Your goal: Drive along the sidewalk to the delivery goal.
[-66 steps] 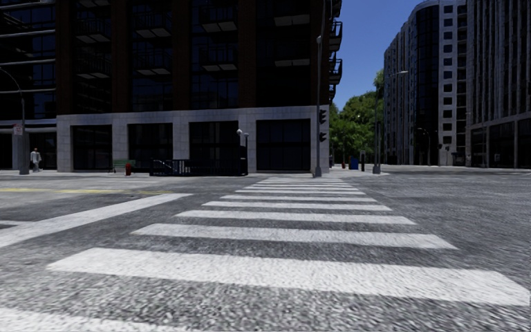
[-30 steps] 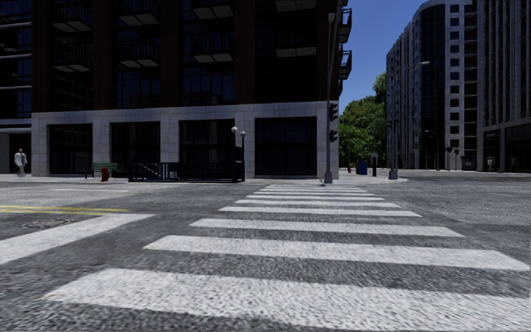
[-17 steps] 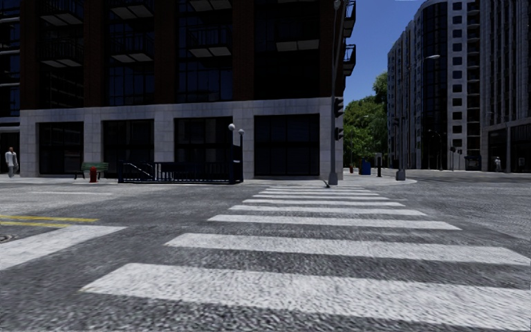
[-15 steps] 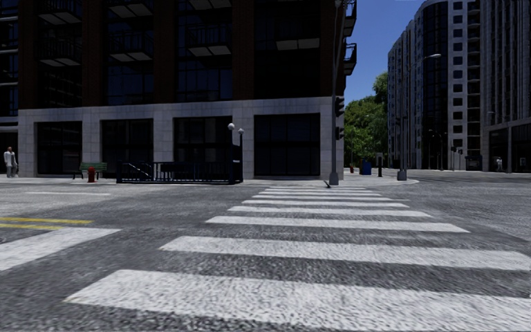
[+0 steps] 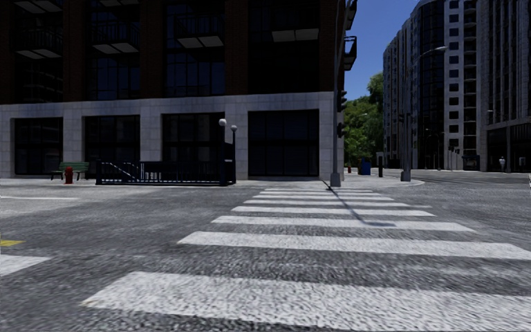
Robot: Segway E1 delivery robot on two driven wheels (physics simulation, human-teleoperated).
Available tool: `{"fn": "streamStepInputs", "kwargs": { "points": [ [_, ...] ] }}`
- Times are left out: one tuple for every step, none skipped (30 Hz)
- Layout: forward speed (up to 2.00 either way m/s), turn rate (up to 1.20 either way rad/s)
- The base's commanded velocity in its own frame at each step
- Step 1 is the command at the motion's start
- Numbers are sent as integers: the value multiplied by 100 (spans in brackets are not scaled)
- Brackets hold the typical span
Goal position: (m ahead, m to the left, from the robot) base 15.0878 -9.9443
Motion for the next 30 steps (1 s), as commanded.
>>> {"fn": "streamStepInputs", "kwargs": {
  "points": [
    [200, -31],
    [200, -31],
    [200, -31],
    [200, -31],
    [200, -31],
    [200, -31],
    [200, -31],
    [200, -31],
    [200, -31],
    [200, -31],
    [200, -31],
    [200, -31],
    [200, -31],
    [200, -31],
    [200, -31],
    [200, -31],
    [200, -31],
    [200, -24],
    [200, 0],
    [200, 0],
    [200, 0],
    [200, 0],
    [200, 0],
    [200, 0],
    [200, 0],
    [200, 0],
    [200, 0],
    [200, 0],
    [200, 0],
    [200, 0]
  ]
}}
